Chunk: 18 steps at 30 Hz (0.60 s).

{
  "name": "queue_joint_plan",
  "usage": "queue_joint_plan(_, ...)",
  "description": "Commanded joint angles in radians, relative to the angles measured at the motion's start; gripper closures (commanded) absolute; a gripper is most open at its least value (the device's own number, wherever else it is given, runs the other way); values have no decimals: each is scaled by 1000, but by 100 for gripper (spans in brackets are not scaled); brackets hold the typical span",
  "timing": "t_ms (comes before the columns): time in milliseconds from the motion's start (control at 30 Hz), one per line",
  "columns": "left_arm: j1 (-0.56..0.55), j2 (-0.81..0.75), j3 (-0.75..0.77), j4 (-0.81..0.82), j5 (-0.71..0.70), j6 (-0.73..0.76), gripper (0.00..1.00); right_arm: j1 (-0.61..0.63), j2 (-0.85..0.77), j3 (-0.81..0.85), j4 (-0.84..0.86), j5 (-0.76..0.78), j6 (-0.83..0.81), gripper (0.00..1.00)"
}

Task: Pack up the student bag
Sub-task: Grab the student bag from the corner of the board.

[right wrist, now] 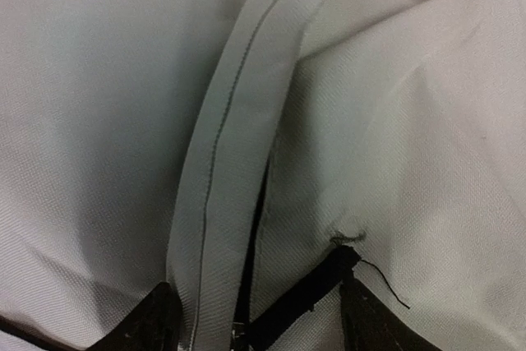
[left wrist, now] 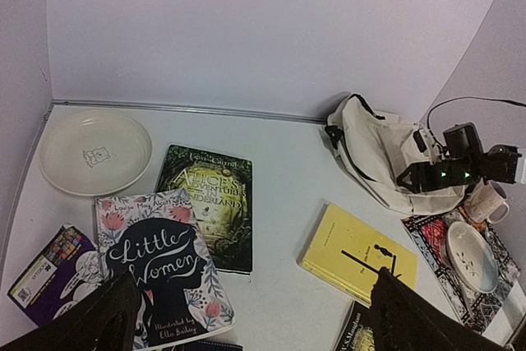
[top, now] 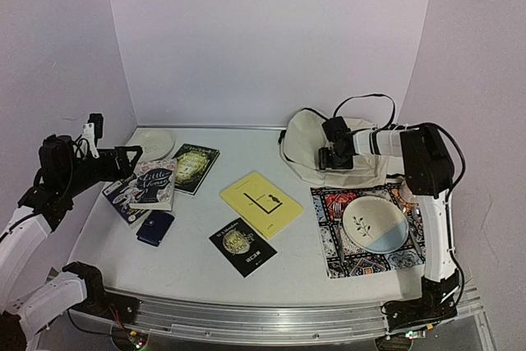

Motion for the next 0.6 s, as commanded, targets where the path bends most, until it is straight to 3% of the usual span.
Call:
queue_joint_plan(0, 2, 9, 38, 42, 23, 10, 1, 1, 61, 57, -97, 46, -15, 43)
queue_joint_plan(267, 2, 20, 38, 43, 29, 12, 1, 3, 36, 72, -83, -51, -141, 86)
queue_joint_plan(400, 2, 23, 37, 42, 32, 11, 1, 11, -45, 72, -52, -130, -225, 99)
queue_joint_plan(567, 3, 36, 40, 42, 42, 11, 1, 23, -144, 82, -32, -239, -327, 100)
